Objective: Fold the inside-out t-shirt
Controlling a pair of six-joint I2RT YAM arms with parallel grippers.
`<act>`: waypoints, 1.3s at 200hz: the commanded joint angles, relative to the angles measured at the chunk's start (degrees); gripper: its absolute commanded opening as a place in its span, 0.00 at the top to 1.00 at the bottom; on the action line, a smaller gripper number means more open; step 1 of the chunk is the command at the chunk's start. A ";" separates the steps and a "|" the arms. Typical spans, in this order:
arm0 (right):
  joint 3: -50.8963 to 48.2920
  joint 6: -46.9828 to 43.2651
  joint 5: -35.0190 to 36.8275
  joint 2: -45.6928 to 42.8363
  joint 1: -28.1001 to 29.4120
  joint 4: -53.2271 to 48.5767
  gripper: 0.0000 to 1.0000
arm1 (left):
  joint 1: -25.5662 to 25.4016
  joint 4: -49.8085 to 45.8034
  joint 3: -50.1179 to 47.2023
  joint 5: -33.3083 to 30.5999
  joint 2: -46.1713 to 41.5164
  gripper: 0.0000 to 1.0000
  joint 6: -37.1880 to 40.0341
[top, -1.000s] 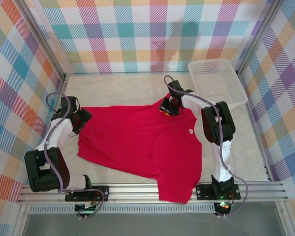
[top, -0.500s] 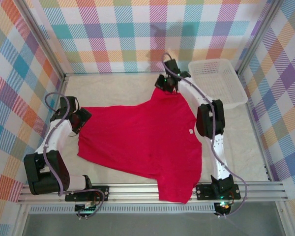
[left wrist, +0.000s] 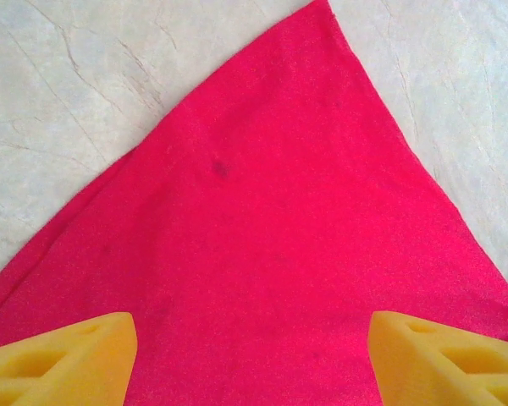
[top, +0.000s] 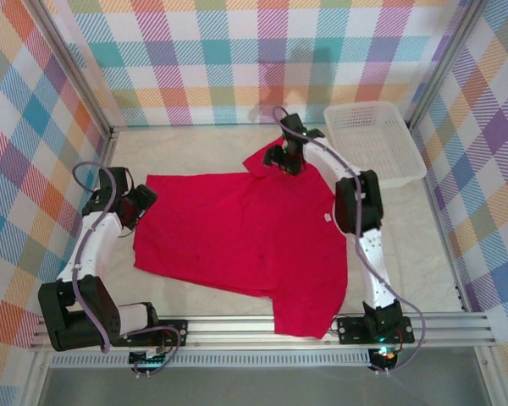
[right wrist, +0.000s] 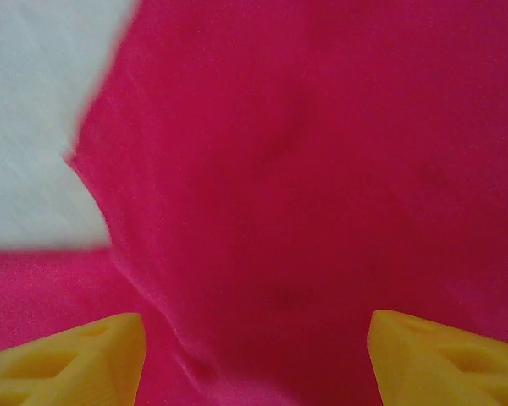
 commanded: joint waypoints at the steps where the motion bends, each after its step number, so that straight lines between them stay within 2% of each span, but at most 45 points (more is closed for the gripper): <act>1: -12.12 0.00 1.83 -11.49 -0.19 7.27 0.29 | -1.36 1.03 -0.26 3.64 3.18 0.27 -1.25; 17: -19.17 1.16 1.75 -13.30 -0.39 10.23 0.29 | -2.33 3.14 0.76 5.29 7.87 0.28 -2.04; 36: -21.94 2.82 1.11 -11.71 -1.49 11.72 0.29 | -2.99 5.51 3.62 5.94 14.45 0.28 -2.48; 61: -20.35 4.05 1.67 -6.91 -3.56 11.21 0.30 | -3.00 6.63 10.89 6.45 26.36 0.28 -3.21; 85: -14.60 4.08 3.13 -0.97 -5.50 9.24 0.30 | -3.13 5.37 20.31 4.83 37.45 0.29 -3.14; 104: -4.84 2.81 2.81 6.08 -6.87 5.19 0.31 | -2.96 3.31 28.23 2.43 45.41 0.29 -2.36; 126: 12.15 0.81 1.63 16.61 -8.02 -1.99 0.32 | -1.94 -1.48 37.99 0.46 53.05 0.29 -1.46; 149: 37.49 -1.20 0.48 28.99 -8.70 -11.97 0.35 | -0.71 -1.75 44.02 0.42 55.00 0.29 -1.10; 160: 45.34 -1.15 -0.62 31.96 -8.97 -14.27 0.35 | -0.53 -3.41 47.01 0.87 54.28 0.29 0.02; 168: 47.31 -1.11 -1.89 31.79 -9.05 -13.73 0.35 | -0.46 -4.34 47.80 0.54 52.48 0.29 0.74; 178: 44.94 -1.11 -3.87 28.78 -8.98 -11.14 0.35 | -0.62 -5.10 47.05 -0.07 48.76 0.29 1.29; 195: 34.67 -1.00 -7.06 20.00 -8.41 -5.74 0.35 | -1.02 -5.31 41.68 -2.20 39.87 0.29 2.61; 230: 14.58 -2.49 -9.14 2.19 -4.55 -1.45 0.32 | -1.07 -1.47 19.80 -2.20 20.76 0.29 0.39; 260: -5.20 -1.90 -9.84 -10.37 -1.32 2.71 0.33 | -0.48 2.87 5.52 0.40 12.78 0.29 -1.74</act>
